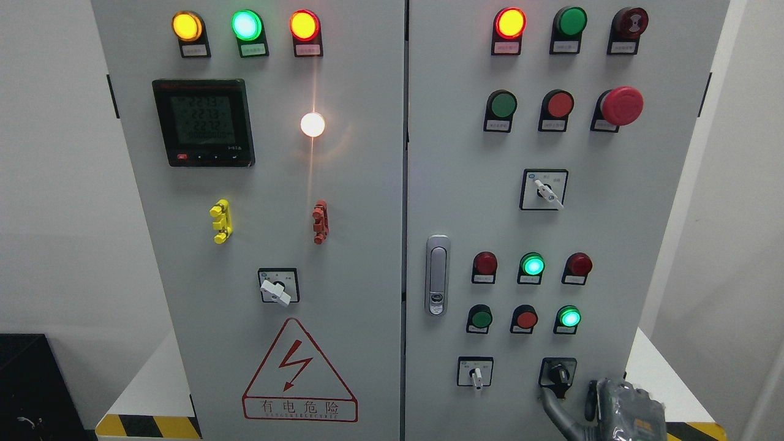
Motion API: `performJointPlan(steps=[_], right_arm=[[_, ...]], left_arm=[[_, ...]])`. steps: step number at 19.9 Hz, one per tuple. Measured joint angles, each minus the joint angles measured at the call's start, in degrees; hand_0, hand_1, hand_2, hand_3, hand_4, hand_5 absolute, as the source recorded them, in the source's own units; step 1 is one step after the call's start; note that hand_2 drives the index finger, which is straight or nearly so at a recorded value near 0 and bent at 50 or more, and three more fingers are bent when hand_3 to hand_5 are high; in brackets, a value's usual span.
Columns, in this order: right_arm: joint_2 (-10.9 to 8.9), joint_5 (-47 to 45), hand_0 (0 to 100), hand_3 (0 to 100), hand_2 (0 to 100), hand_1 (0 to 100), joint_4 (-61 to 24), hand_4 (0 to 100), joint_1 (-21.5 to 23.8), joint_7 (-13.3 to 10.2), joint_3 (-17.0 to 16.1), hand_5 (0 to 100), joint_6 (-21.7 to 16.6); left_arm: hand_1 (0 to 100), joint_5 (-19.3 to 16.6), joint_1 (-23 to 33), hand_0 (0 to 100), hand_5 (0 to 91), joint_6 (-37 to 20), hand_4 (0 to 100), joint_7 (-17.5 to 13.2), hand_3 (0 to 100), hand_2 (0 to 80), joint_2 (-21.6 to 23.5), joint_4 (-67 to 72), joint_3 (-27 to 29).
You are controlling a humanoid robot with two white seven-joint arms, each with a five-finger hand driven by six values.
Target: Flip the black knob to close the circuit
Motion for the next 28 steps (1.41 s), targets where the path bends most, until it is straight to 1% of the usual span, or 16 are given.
performJointPlan(steps=[18,28], right_arm=[[-0.23,-0.60,0,100,86,7,0.54,99,-0.67,0.10,-2.42,100,-0.26],[-0.34,-1.12,0,100,87,7,0.29,99,-1.16,0.26,-3.12,100,0.10]], left_arm=[[56,0.00,0.00,12,0.0,0.00,0,0.00,0,0.0,0.00,0.00,0.00],[56,0.00,0.00,12,0.0,0.00,0,0.00,0,0.0,0.00,0.00,0.00]])
